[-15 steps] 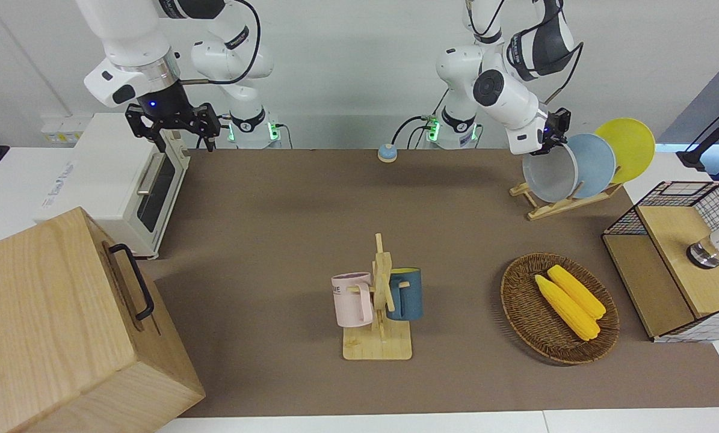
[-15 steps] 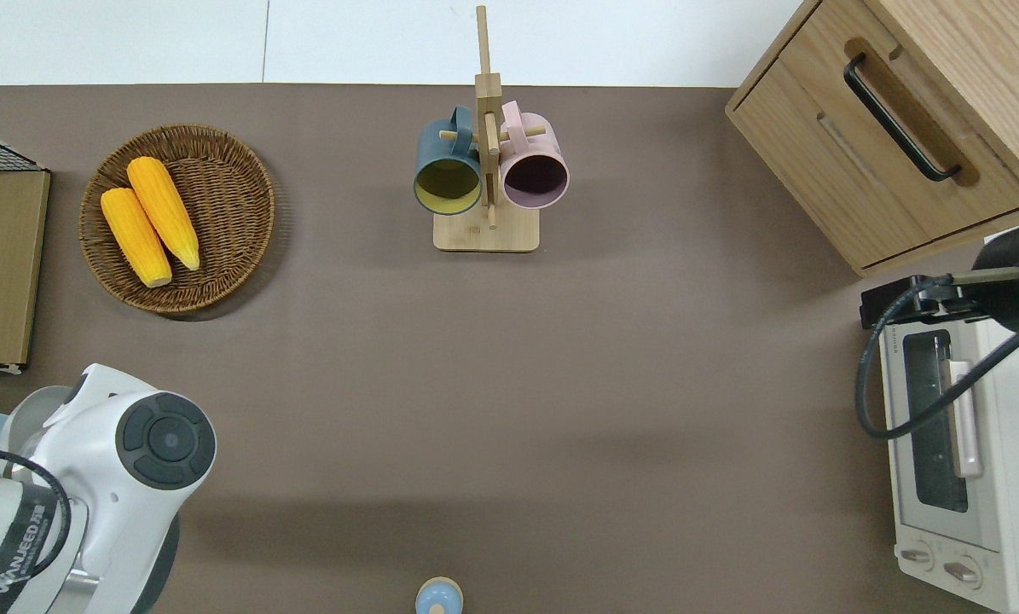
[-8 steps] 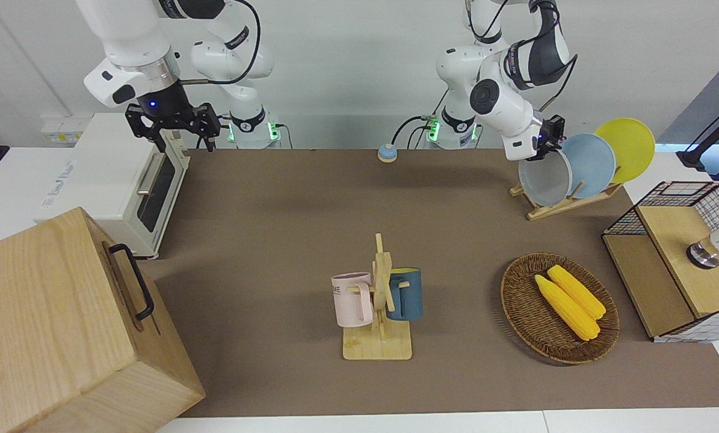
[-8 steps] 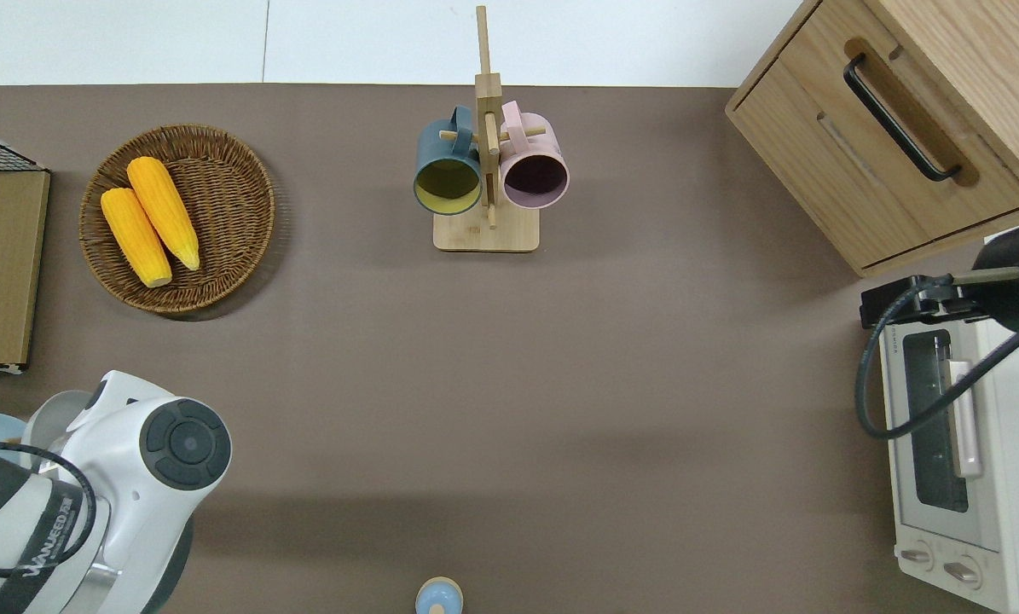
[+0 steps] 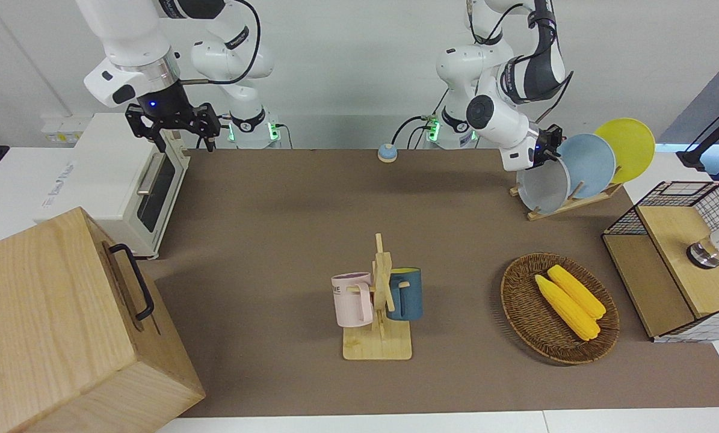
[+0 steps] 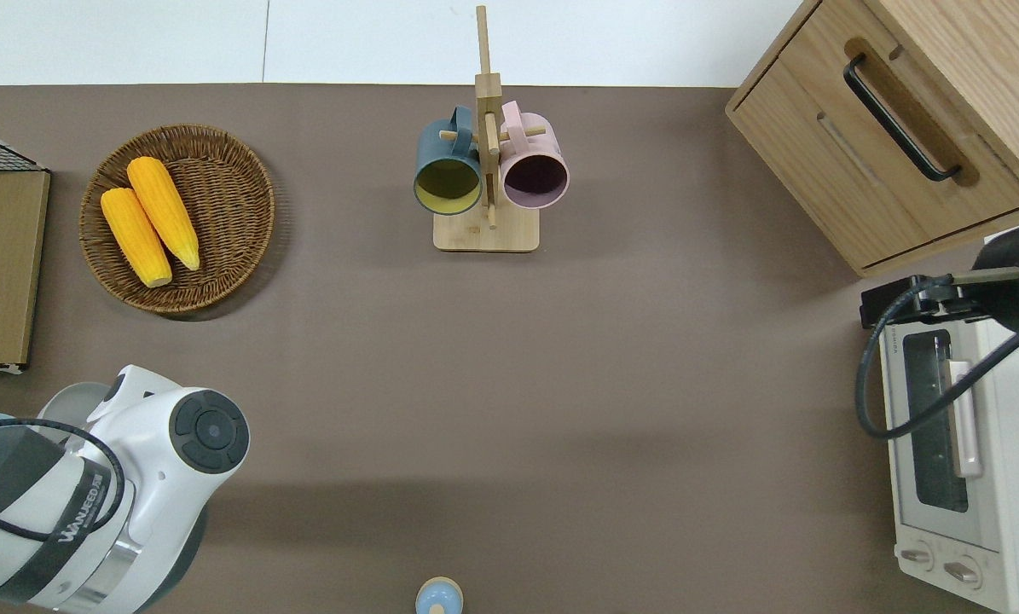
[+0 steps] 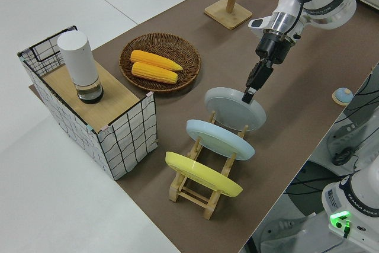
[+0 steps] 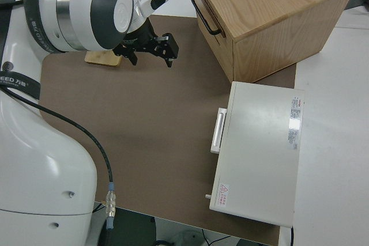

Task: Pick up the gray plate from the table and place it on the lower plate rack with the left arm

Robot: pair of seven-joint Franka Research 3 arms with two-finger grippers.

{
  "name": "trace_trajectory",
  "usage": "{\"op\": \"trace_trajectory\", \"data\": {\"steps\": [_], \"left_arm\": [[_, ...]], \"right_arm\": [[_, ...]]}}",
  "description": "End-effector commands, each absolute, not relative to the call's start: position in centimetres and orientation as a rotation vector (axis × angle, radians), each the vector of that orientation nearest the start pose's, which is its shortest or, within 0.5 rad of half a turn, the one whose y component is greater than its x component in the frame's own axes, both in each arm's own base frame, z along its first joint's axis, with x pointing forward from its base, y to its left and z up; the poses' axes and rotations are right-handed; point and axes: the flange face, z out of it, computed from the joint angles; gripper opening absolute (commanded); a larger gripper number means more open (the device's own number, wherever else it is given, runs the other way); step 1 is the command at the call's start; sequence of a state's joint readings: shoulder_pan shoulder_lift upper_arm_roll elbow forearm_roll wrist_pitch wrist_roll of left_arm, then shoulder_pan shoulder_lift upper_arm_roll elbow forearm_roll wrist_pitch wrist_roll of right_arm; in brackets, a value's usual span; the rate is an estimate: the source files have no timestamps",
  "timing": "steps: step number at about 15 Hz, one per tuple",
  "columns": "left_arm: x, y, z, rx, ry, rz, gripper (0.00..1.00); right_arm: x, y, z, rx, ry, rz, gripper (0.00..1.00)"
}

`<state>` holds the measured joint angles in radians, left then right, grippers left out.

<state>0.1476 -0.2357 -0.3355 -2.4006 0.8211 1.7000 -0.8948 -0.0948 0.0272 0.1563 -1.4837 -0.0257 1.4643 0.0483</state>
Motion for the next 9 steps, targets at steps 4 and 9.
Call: {"op": "trace_trajectory", "data": {"steps": [4, 9], "left_arm": [[42.7, -1.3, 40.0, -2.114, -0.429, -0.076, 1.0], [43.1, -3.0, 41.4, -2.1, -0.41, -0.114, 1.0]], "right_arm": [[55.1, 3.1, 64.4, -3.162, -0.014, 0.063, 0.983], [55.1, 3.1, 64.4, -3.162, -0.014, 0.063, 0.983]]}}
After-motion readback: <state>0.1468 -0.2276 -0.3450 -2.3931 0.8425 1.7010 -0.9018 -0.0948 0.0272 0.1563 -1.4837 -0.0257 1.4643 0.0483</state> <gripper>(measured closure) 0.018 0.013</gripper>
